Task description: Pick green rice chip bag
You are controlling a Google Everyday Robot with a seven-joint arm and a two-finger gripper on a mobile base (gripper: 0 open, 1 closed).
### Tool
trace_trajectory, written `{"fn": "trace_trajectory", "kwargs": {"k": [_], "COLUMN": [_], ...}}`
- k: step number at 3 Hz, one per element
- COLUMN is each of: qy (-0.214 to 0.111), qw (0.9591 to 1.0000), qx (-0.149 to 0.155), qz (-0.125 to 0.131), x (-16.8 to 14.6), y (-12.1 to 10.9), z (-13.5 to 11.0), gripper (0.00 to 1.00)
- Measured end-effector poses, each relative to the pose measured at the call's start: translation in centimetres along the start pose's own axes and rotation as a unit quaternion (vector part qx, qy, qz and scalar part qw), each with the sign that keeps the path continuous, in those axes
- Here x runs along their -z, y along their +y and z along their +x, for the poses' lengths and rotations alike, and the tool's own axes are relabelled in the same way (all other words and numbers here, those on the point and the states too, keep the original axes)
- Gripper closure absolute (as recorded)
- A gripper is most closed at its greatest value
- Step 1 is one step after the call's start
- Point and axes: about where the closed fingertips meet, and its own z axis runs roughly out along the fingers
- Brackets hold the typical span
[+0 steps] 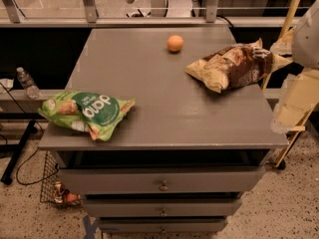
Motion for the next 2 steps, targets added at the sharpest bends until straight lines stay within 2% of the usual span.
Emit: {"fn": "trace_trajectory", "kwargs": {"k": [1, 2], "qy": [-0.001, -0.024], "qw": [1.0000, 0.9987], "qx": [0.000, 0.026], "qz": [0.001, -0.035], "x": [0.0, -2.9], "y": [-0.1, -1.2], "z": [-0.1, -5.4], "gripper": [0.00, 0.00]}}
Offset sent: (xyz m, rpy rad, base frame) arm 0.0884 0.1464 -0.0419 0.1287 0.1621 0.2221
